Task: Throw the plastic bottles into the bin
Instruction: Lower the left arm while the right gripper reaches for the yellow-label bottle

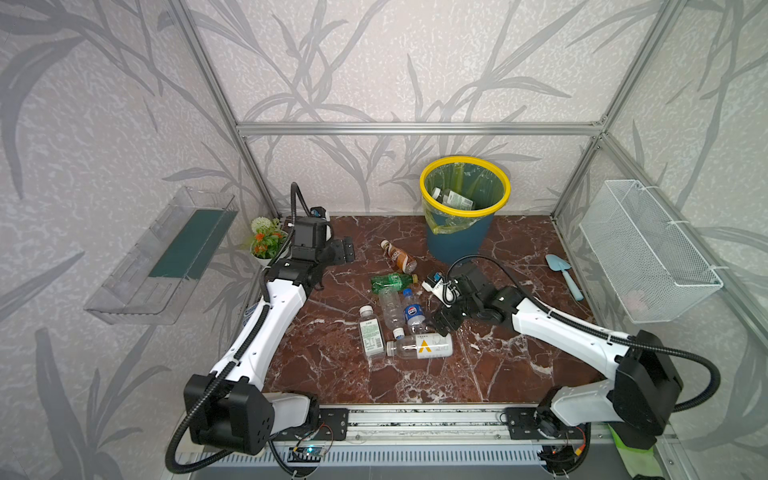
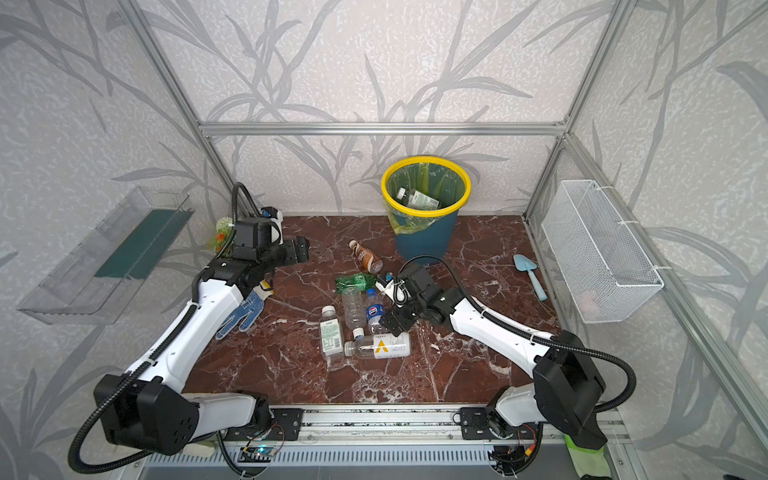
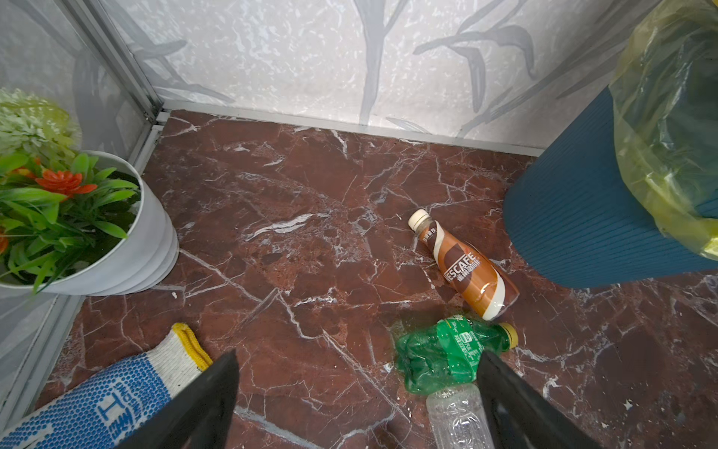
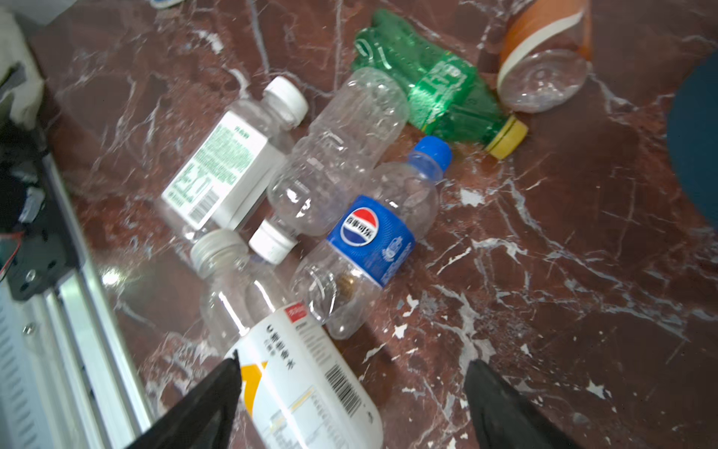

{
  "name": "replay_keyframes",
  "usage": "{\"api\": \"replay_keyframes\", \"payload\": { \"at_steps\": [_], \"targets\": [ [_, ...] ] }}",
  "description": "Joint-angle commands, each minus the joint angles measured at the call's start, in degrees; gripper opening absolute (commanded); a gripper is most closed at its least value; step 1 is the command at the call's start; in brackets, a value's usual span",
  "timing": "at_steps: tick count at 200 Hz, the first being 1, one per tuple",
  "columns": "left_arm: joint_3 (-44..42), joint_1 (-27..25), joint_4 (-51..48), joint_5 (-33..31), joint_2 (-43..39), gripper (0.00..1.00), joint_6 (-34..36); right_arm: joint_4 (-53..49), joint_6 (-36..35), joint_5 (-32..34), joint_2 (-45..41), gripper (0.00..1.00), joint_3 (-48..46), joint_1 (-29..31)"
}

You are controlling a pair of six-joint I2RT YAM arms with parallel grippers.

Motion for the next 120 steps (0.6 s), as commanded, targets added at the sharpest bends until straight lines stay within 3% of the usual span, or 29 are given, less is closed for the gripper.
{"api": "replay_keyframes", "payload": {
  "at_steps": [1,55,120],
  "targets": [
    [0.67,0.40,0.65,2.47,0.58,0.94,-1.36,-9.23,-9.00,-4.46,-1.87,0.91,2.71,0.69],
    [0.79,0.78,0.57,3.32,0.94,0.94,-1.84,-16.35,-17.04,-0.12,5.84,0.94,6.58,5.38],
    [0.81,0.94,0.47,3.35,0.59,0.93,-1.77,-18.19,-20.87,3.75,13.67,0.94,8.75,8.82]
  ]
}}
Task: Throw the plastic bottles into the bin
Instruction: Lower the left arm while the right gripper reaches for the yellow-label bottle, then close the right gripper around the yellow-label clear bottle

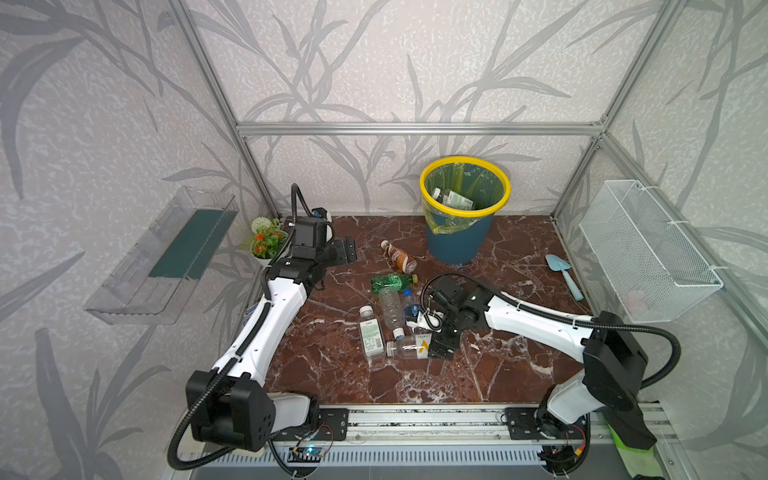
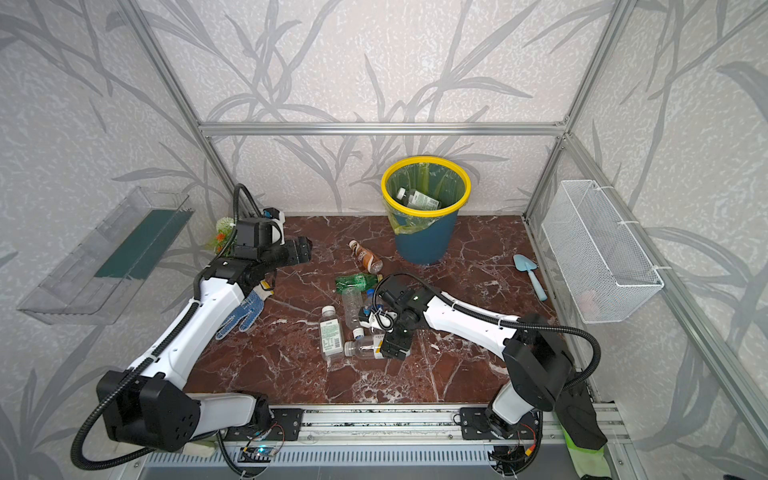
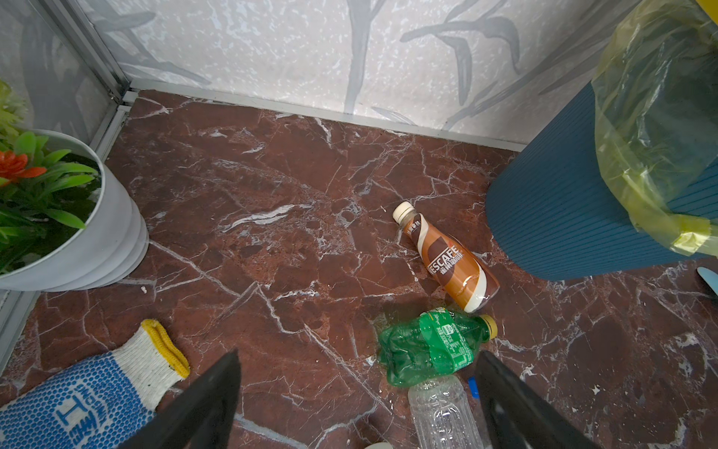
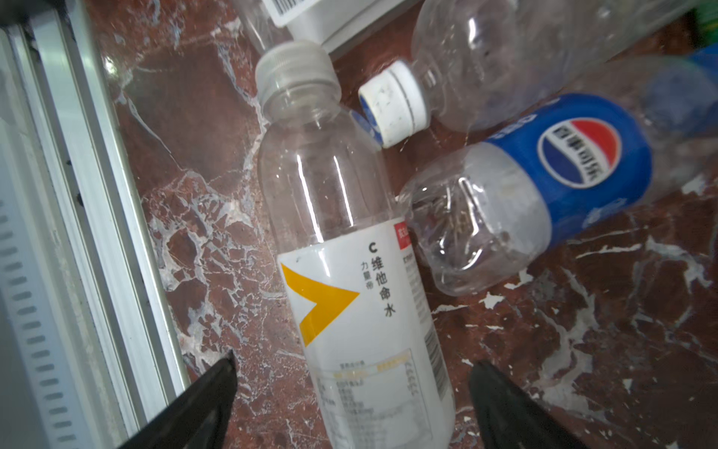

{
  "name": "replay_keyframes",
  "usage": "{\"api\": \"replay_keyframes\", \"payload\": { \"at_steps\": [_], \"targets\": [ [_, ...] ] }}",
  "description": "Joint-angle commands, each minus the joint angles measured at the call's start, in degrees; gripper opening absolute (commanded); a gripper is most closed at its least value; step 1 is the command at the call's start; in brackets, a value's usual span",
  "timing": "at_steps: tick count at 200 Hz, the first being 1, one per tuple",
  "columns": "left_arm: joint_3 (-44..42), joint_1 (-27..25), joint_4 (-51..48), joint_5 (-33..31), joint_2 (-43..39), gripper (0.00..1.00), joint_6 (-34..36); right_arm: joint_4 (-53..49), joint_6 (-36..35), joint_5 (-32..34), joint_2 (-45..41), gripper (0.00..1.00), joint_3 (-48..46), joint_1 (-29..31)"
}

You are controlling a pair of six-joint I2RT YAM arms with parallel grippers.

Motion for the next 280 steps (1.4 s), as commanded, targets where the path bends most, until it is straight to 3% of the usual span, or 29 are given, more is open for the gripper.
{"api": "replay_keyframes", "payload": {
  "at_steps": [1,149,280],
  "targets": [
    [0.81,0.38,0.47,0.55,-0.32,0.93,-0.24,-1.99,-2.66,2.25,1.40,0.94,1.66,1.10],
    [0.81,0.76,0.54,0.87,-0.50,0.93,-0.33,8.12,-4.58,8.31,5.75,0.90,-3.48,5.13],
    [0.81,0.86,0.37,0.98,-0.96,0.92,-0.51,9.67,-3.08,9.90,4.83,0.68,-5.16,5.96]
  ]
}}
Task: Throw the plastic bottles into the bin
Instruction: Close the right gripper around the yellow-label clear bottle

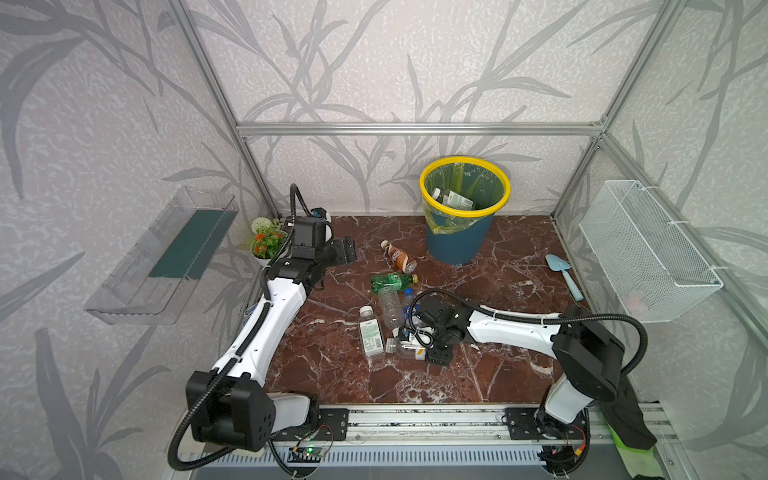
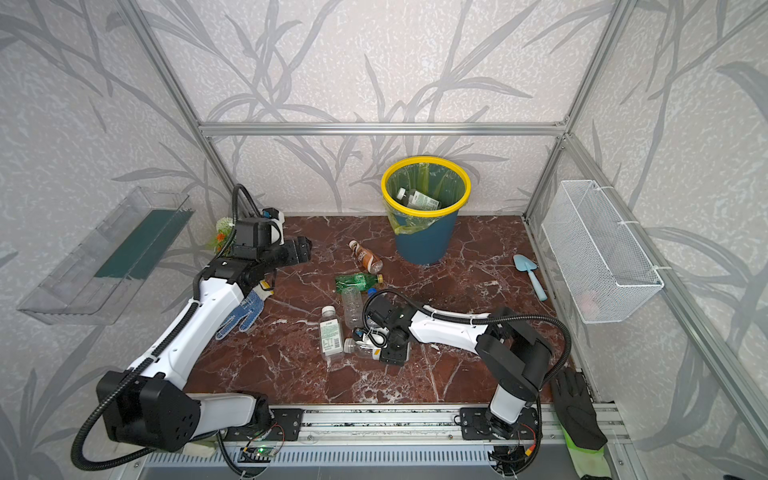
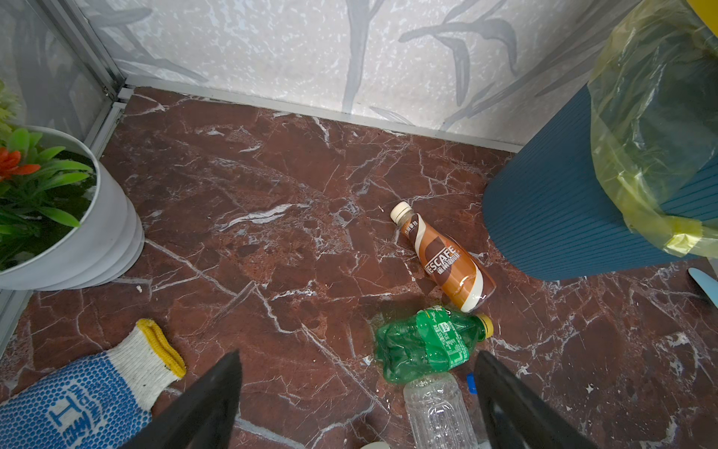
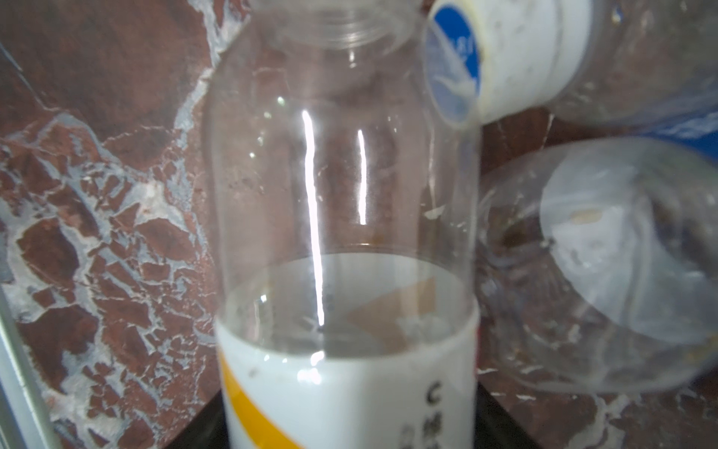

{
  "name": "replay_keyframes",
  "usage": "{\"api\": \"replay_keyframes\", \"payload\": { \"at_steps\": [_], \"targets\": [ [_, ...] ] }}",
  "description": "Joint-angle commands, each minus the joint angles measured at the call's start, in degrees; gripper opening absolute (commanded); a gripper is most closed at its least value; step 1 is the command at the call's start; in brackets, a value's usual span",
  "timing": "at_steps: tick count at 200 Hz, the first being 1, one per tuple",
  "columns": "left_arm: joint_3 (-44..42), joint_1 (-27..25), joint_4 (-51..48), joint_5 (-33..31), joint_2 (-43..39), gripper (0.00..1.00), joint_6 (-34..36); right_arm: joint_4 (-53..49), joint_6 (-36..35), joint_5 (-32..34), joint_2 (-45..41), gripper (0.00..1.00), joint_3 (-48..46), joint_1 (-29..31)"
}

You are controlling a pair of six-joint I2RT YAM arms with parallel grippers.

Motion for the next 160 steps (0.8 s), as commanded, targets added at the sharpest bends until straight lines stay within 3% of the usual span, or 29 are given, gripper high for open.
{"api": "replay_keyframes", "payload": {
  "at_steps": [1,104,160],
  "targets": [
    [0.81,0.45,0.37,0.19,-0.93,0.92,-0.07,-0.94,0.56,0.89,-0.37,0.67,0.19,0.39],
    [0.72,0.49,0.44,0.23,-1.02,0.92,-0.14,-2.52,1.85,0.86,-10.78,0.57,-0.80,0.46],
    [0.81,0.50,0.45,0.78,-1.04,0.92,-0.49,5.03,5.28,8.03,-24.56,0.56,-4.84,-0.59]
  ]
}}
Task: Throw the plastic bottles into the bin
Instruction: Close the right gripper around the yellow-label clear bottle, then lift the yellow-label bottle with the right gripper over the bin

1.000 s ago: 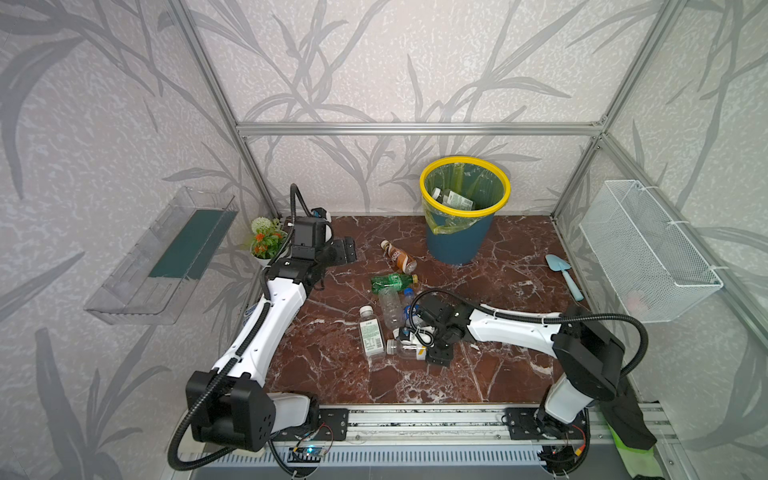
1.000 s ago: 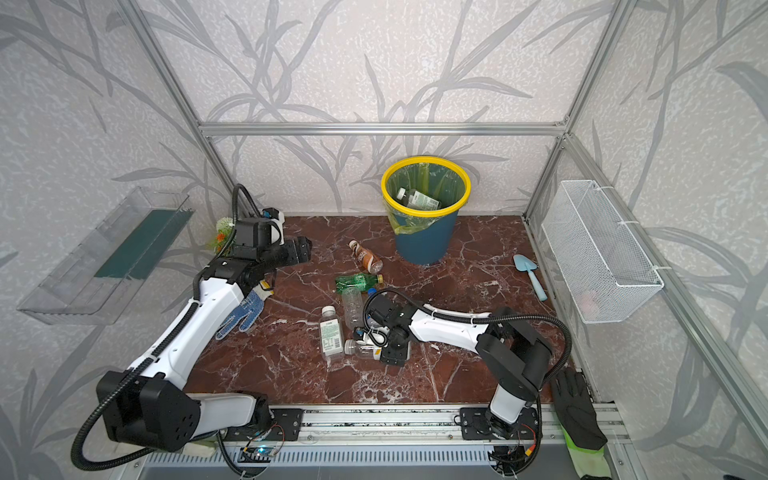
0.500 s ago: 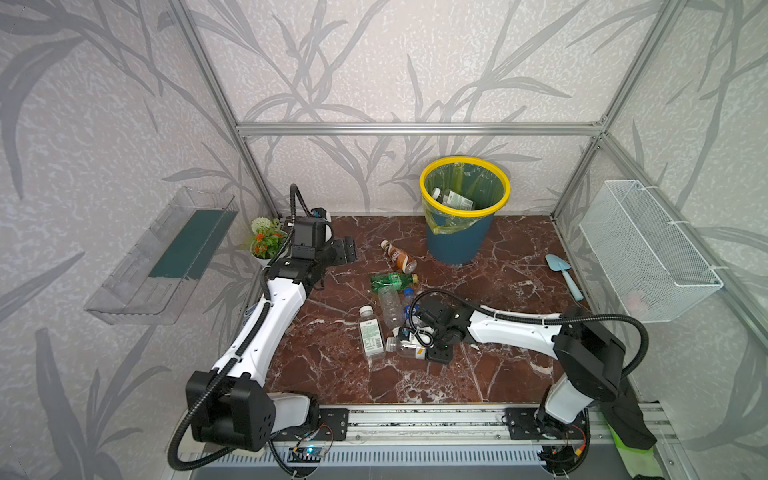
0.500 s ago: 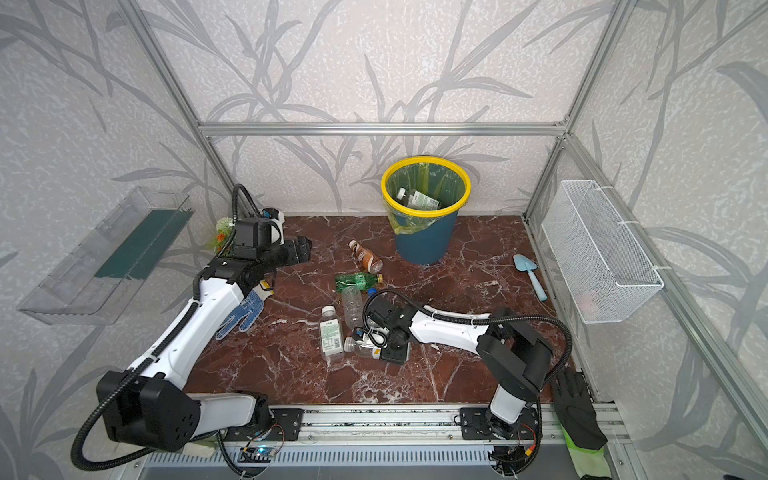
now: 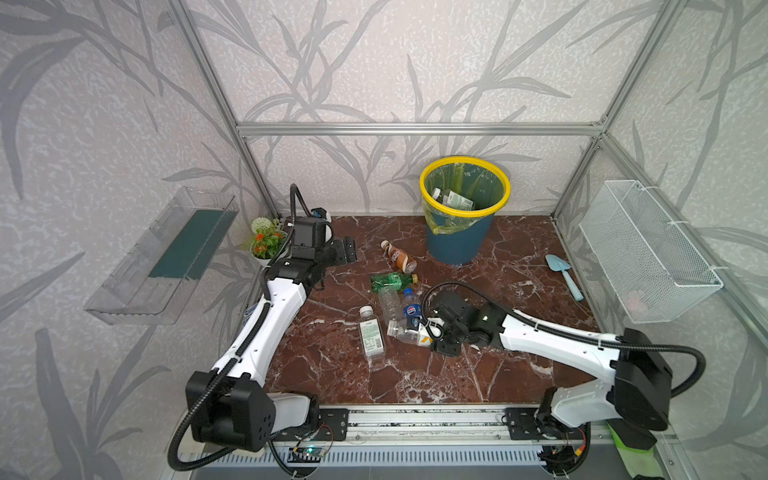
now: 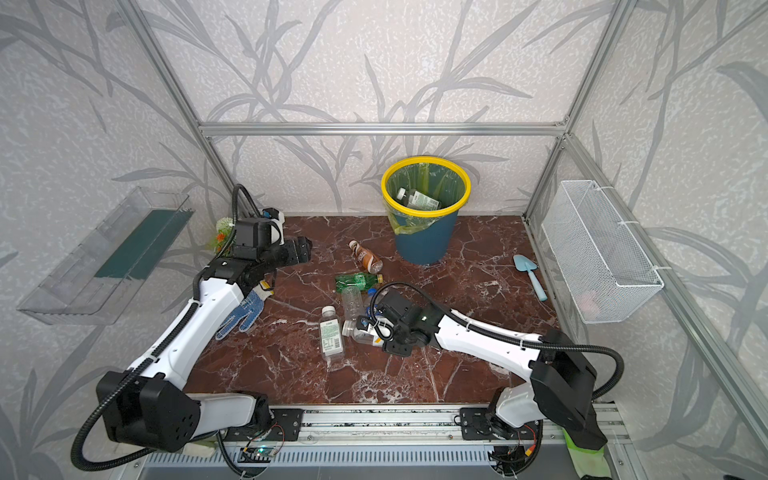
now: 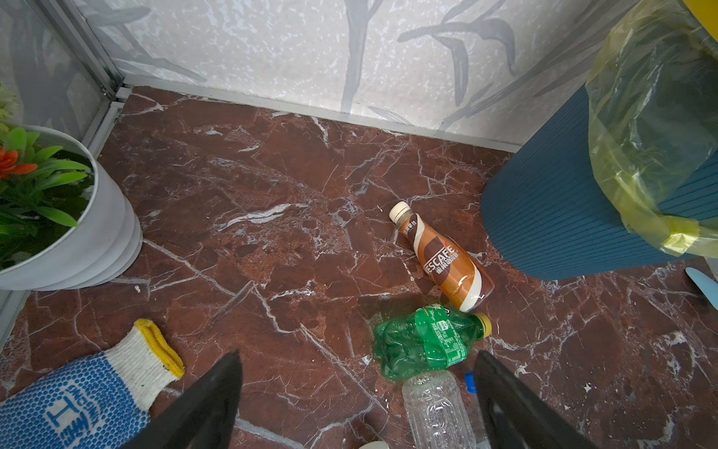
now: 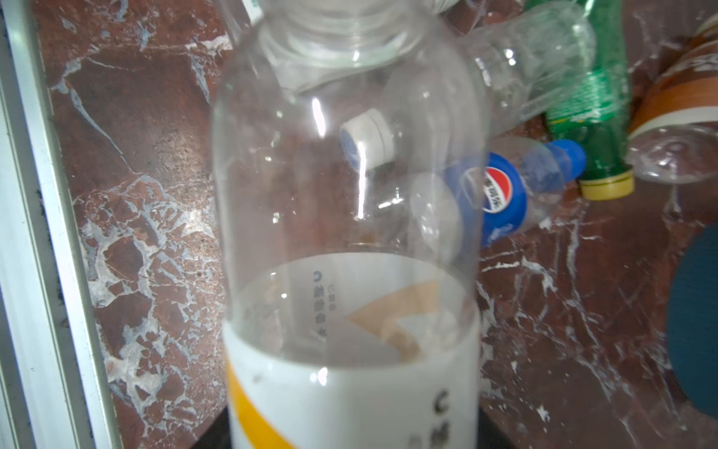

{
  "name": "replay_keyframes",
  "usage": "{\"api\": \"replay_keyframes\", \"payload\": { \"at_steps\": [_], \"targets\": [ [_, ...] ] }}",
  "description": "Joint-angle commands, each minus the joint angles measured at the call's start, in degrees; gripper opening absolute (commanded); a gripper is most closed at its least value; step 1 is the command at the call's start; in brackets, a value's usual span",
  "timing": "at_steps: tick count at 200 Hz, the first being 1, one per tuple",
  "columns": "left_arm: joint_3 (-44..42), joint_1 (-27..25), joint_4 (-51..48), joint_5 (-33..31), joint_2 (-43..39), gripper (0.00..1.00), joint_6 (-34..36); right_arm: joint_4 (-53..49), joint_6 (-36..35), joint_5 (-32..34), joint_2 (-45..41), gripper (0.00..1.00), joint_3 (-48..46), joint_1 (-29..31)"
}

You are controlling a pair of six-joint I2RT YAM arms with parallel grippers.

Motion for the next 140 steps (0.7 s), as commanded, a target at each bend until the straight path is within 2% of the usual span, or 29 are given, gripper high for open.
{"api": "replay_keyframes", "payload": {
  "at_steps": [1,30,69,96,118,140],
  "targets": [
    [0.81,0.45,0.36,0.45,-1.00,0.92,-0.43,4.84,2.58,3.71,-6.64,0.56,-1.61,-0.69],
    [1.30,0.50,-0.31,0.78,-0.72,0.92,-0.34,14.01,5.57,5.39,-14.60,0.53,-4.77,-3.52],
    [1.77,0.47,-1.02,0.82,-0.33,0.92,-0.18,33.85,10.83,9.66,-23.96,0.54,-12.18,-7.20],
    [1.75,0.50,-0.96,1.29,0.14,0.92,-0.26,42.44,8.52,17.48,-28.57,0.54,-14.28,-7.29],
    [1.73,0.42,-0.91,1.37,0.18,0.92,-0.28,57.83,4.97,24.28,-32.72,0.53,-18.57,-7.60],
    [1.61,0.50,-0.81,1.29,0.42,0.92,-0.27,70.08,0.89,26.84,-34.28,0.53,-20.35,-8.37]
  ]
}}
